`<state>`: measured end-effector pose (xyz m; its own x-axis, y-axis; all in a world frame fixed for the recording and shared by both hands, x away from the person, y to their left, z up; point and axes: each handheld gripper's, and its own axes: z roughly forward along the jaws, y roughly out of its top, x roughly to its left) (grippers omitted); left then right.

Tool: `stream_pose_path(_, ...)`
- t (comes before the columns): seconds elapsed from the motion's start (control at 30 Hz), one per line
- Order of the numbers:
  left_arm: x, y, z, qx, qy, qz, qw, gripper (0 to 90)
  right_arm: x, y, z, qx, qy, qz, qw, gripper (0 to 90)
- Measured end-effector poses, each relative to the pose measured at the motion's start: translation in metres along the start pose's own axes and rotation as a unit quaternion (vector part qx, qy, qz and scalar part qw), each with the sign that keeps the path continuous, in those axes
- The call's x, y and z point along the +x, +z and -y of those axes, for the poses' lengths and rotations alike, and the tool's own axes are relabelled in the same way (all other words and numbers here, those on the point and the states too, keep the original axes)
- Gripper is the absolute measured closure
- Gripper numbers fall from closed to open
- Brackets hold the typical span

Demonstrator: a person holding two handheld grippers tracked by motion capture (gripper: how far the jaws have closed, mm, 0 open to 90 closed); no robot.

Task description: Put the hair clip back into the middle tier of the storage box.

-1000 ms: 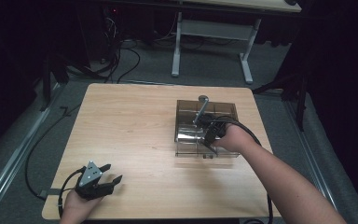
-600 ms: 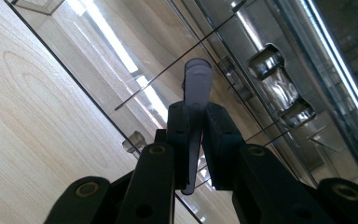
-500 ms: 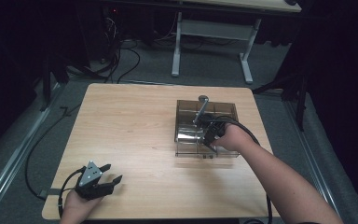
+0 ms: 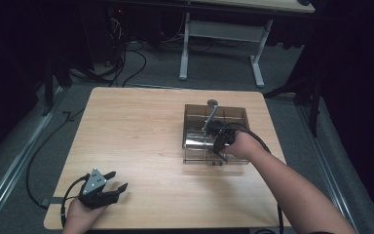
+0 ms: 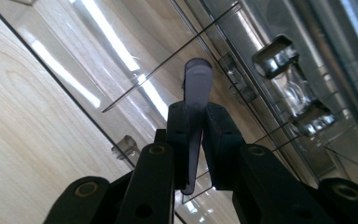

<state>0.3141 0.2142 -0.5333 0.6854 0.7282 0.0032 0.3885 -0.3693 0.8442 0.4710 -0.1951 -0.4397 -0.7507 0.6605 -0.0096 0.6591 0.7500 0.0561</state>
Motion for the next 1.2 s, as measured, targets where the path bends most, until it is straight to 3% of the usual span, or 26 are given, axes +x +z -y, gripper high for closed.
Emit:
stream_pose_path(0.63,0.0,0.0,0.0,-0.001,-0.001,0.0,1.0,35.9,0.0,0.013,-0.002,0.003,0.002,-0.007,1.0,76.1)
stream_pose_path(0.8,0.0,0.0,0.0,0.0,-0.001,0.0,1.0,35.9,0.001,0.007,-0.001,-0.003,0.006,-0.007,1.0,74.4)
stream_pose_path(0.83,0.0,0.0,0.0,0.0,-0.001,0.0,1.0,35.9,0.003,0.005,-0.001,-0.002,0.017,-0.009,0.9998,74.2)
stream_pose_path(0.87,0.0,0.0,0.0,0.001,-0.001,0.001,1.0,36.0,0.002,0.003,0.0,-0.007,0.008,-0.007,0.9999,74.1)
stream_pose_path(1.07,0.0,0.0,0.0,0.0,-0.002,0.0,1.0,36.0,0.004,-0.006,0.004,-0.012,0.035,-0.011,0.9992,74.1)
stream_pose_path(1.13,0.0,0.0,0.0,0.0,-0.001,0.001,1.0,36.0,0.002,-0.008,0.006,-0.017,0.019,-0.009,0.9996,74.2)
stream_pose_path(1.2,0.001,0.0,0.0,0.0,-0.001,0.0,1.0,36.0,0.004,-0.01,0.009,-0.017,0.033,-0.01,0.9993,74.3)
